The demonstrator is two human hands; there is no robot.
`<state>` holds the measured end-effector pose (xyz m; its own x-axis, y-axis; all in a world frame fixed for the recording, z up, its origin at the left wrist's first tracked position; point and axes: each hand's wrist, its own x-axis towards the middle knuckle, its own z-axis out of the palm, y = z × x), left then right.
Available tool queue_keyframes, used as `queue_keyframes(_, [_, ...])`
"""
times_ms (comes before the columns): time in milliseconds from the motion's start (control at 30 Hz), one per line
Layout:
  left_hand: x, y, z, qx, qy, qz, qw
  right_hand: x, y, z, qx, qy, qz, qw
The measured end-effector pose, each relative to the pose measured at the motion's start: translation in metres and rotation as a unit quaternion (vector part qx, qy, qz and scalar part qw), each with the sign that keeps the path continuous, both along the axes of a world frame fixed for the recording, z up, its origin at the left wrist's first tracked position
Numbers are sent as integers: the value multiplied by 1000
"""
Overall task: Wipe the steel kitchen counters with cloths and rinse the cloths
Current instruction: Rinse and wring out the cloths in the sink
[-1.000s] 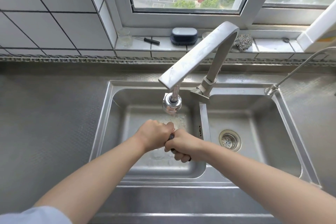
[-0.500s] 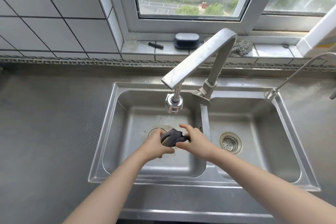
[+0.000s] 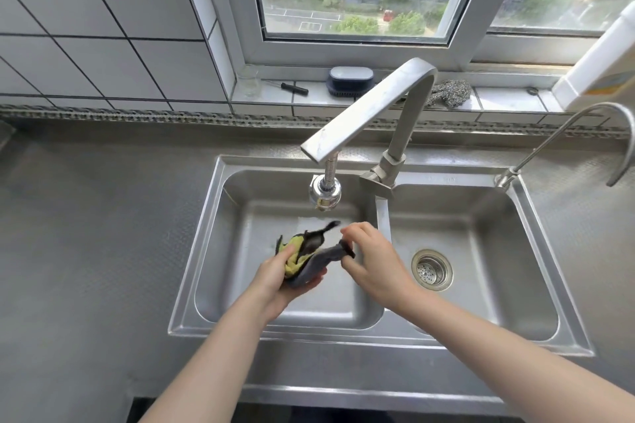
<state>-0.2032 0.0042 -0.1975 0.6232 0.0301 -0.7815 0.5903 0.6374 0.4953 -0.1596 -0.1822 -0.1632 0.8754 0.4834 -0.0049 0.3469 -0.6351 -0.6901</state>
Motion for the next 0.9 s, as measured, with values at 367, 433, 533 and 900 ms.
queue_keyframes(367, [2, 30, -12, 87, 11, 113, 990, 4, 5, 19, 148, 145, -108, 972])
queue_keyframes(433, [0, 32, -10, 128, 16, 60, 990, 8, 8, 23, 169, 141, -123, 968])
queue_keyframes(533, [-3, 33, 0, 172, -16, -91, 981, 17, 10, 28, 174, 164, -144, 960])
queue_keyframes(900, [-18, 43, 25, 110, -101, -304, 941, 29, -26, 44, -45, -2, -142, 989])
